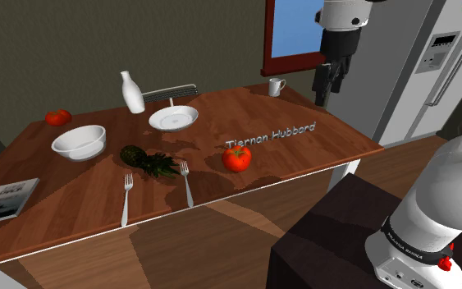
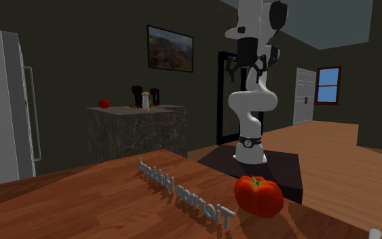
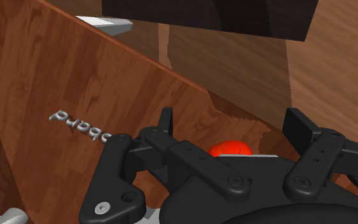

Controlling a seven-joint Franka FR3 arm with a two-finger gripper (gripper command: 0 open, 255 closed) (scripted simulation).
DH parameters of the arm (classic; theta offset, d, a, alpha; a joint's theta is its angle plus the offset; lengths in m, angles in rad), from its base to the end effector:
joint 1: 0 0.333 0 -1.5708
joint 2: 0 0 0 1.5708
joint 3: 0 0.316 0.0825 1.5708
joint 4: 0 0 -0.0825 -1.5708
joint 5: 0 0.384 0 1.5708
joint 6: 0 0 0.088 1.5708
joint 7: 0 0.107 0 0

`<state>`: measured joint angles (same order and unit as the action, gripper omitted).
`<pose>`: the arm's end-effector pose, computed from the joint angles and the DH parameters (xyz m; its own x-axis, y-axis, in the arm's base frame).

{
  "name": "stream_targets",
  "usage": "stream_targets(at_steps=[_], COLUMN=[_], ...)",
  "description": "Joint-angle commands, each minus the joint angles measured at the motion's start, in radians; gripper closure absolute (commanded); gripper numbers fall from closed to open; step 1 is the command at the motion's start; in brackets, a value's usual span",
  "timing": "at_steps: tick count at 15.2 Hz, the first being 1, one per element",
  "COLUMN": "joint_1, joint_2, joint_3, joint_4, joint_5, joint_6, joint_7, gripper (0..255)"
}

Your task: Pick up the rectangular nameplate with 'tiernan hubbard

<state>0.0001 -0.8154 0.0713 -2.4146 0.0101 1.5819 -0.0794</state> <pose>0.2981 0.0281 0.5720 0.9917 0.1269 -0.0218 0.1277 -0.9910 0.0402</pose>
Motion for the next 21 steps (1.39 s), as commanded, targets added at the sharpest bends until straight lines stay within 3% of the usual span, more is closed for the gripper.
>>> stream_targets(at_steps=[1,7,13,21], joint_1=[0.000,0.013,0.033,0.091], joint_2=[0.000,0.087,0.251,0.554], joint_3=[0.000,-0.127,-0.251,-0.394], joint_4=[0.000,-0.082,-0.094,-0.005], joint_5=[0.000,-0.080,-0.130,-0.094], joint_6=[0.000,0.190,0.389,0.623], joint_7=[0.000,-0.244,-0.484,-0.826], gripper=[0,0,0,0])
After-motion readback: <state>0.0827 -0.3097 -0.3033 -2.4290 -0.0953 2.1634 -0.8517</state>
